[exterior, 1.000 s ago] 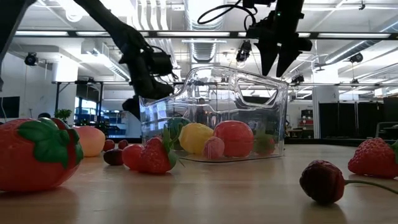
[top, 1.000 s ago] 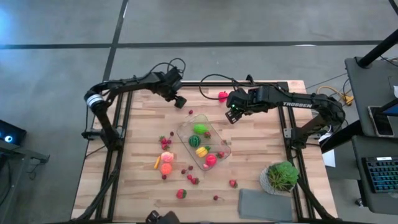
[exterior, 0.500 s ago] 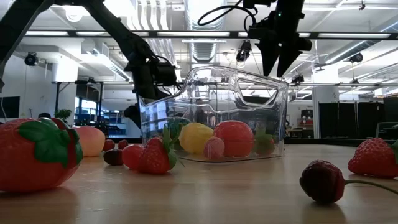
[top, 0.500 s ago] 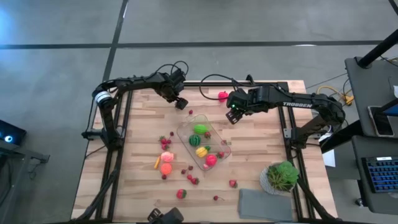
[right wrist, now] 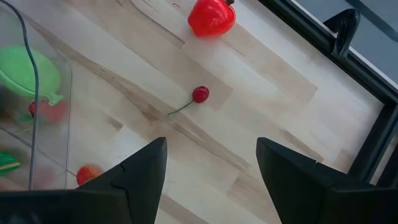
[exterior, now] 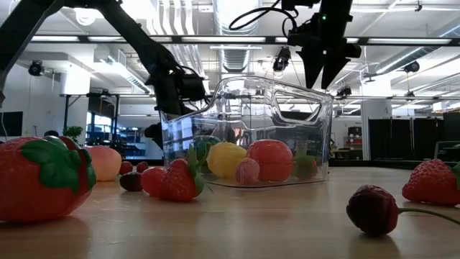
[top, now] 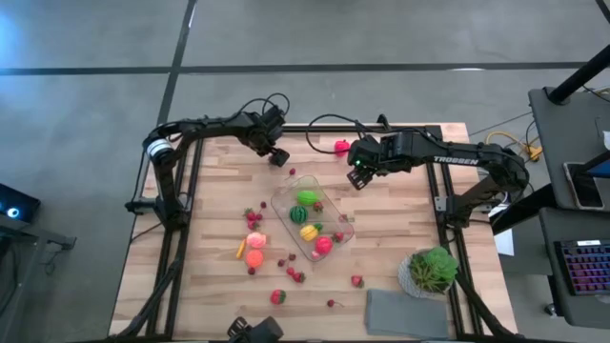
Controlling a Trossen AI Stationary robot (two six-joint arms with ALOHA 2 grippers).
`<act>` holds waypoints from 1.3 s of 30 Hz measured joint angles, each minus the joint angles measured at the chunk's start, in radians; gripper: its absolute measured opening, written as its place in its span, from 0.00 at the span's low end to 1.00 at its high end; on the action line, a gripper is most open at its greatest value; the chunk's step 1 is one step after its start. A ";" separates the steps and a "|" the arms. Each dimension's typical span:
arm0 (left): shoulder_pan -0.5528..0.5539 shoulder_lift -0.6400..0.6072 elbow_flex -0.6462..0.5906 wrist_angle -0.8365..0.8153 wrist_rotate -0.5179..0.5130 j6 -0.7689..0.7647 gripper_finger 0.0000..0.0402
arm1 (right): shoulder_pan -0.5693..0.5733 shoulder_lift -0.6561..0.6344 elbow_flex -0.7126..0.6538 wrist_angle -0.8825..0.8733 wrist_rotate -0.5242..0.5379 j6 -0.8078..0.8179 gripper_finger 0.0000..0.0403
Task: Pick and placing Produce into tupperware
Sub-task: Put the red strawberry into the transparent bin
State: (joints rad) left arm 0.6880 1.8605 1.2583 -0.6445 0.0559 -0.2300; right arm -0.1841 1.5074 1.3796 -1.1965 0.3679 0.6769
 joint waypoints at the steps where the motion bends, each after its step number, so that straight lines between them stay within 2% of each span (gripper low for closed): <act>1: 0.000 0.006 0.000 -0.001 0.000 0.001 0.73 | 0.000 0.000 0.000 0.000 0.000 0.000 0.60; 14: -0.001 0.030 0.001 0.009 0.003 0.001 0.71 | 0.000 -0.001 0.000 -0.004 0.000 0.002 0.60; 33: -0.001 0.031 -0.004 0.043 -0.002 0.008 0.37 | 0.000 -0.001 0.000 -0.005 0.001 0.001 0.59; 39: -0.001 0.031 -0.004 0.042 -0.002 0.009 0.31 | 0.000 -0.001 0.000 -0.006 0.001 -0.001 0.59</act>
State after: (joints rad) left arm 0.6872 1.8919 1.2545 -0.6026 0.0540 -0.2214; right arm -0.1841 1.5066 1.3796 -1.2026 0.3687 0.6763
